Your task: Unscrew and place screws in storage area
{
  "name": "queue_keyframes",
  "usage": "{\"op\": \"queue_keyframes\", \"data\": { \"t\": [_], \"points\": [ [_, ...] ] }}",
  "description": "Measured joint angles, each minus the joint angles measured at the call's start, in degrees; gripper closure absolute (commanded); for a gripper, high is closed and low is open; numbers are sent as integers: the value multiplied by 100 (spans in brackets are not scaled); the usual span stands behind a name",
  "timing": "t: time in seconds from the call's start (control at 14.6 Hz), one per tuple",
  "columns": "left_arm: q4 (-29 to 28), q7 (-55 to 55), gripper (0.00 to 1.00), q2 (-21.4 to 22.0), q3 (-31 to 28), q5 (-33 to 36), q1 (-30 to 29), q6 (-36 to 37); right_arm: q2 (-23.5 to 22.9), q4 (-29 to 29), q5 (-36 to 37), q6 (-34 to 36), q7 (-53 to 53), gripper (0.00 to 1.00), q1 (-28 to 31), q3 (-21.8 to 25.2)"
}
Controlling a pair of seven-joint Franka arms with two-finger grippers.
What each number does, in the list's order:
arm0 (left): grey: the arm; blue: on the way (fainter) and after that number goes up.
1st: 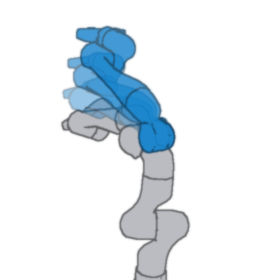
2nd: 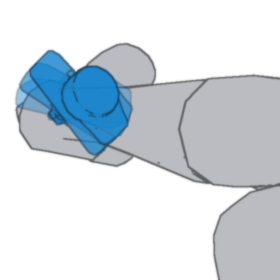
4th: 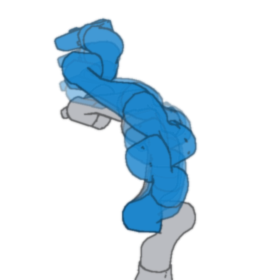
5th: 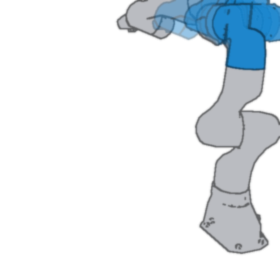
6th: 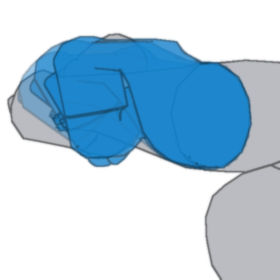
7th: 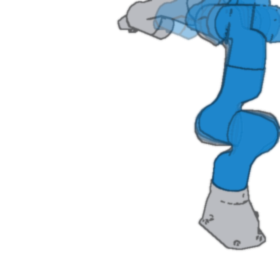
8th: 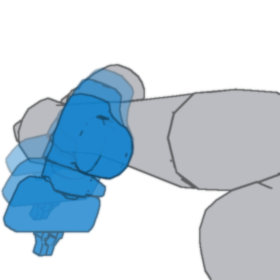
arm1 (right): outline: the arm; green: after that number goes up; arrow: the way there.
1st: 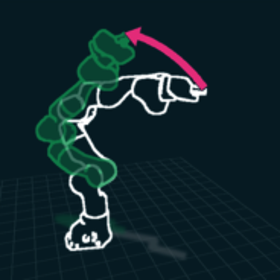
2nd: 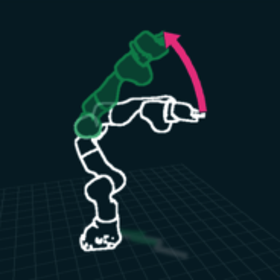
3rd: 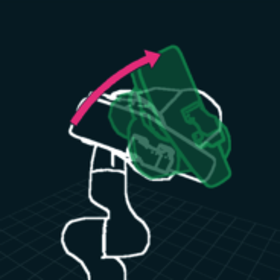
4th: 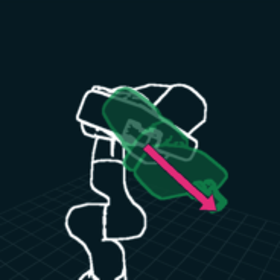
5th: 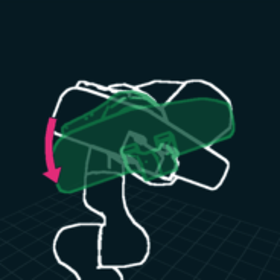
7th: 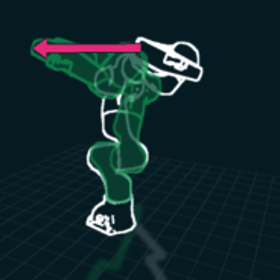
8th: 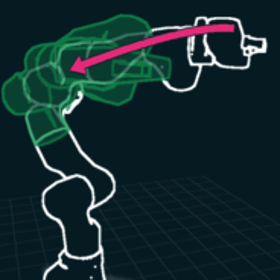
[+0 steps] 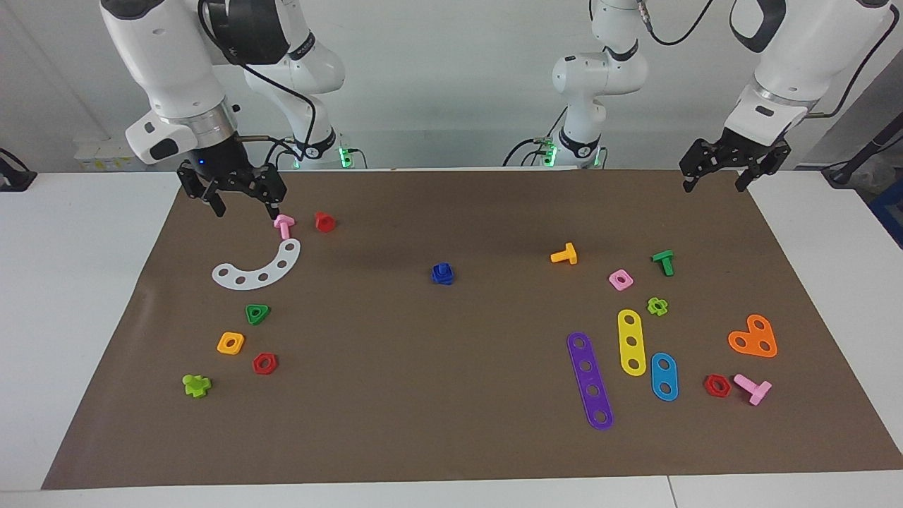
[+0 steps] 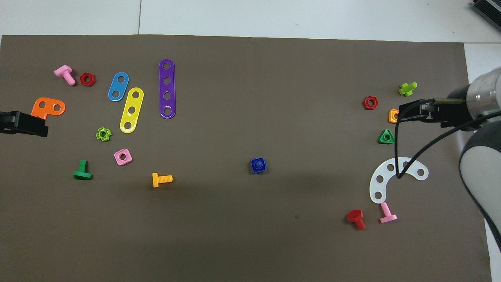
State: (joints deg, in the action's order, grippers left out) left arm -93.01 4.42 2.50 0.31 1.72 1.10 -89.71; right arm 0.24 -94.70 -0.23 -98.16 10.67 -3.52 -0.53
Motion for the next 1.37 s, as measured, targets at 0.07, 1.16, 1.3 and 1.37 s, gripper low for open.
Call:
{"op": "queue_keyframes", "data": {
  "t": [0.07, 1.16, 1.3, 1.37],
  "points": [
    [-31, 13, 0, 24, 4, 0, 1, -12, 0, 0, 0, 0, 0, 0, 0, 0],
    [-1189, -3079, 0, -536, 159, -745, 2483, -2121, 0, 0, 0, 0, 0, 0, 1, 1],
    [-1214, -3381, 1, -875, 158, -746, 2834, -2441, 0, 0, 0, 0, 0, 0, 1, 1],
    [-1266, -3484, 1, -960, 154, -747, 2971, -2552, 0, 0, 0, 0, 0, 0, 1, 1]
  ]
}}
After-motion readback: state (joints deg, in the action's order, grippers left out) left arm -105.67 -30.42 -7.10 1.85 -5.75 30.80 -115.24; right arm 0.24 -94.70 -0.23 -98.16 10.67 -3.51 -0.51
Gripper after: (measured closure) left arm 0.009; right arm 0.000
